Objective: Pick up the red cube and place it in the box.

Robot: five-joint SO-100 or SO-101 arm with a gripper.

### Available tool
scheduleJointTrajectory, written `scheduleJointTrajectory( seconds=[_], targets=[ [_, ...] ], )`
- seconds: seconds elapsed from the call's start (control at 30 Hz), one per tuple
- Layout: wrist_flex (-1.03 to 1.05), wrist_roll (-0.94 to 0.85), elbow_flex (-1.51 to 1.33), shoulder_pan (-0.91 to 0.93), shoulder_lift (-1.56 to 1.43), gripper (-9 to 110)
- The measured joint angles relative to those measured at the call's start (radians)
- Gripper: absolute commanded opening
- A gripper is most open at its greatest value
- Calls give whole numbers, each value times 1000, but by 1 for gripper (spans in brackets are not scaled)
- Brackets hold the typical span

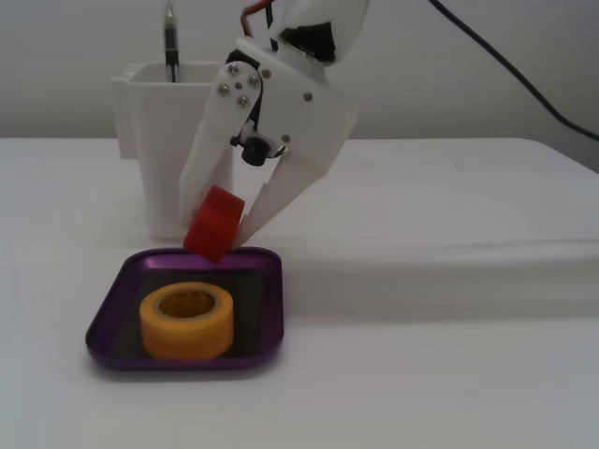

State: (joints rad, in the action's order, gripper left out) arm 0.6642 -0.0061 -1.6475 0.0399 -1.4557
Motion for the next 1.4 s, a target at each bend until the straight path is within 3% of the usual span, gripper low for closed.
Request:
scheduleJointTrajectory(
  seconds=[0.23,0.57,0.93,1.17,1.4],
  targets=[
    [37,0,0,0,0,14],
    [186,0,44,0,-5,15],
    [436,0,92,0,-448,15],
    [454,0,-272,0,-856,15],
    [287,0,-788,18,-1249,15]
  ],
)
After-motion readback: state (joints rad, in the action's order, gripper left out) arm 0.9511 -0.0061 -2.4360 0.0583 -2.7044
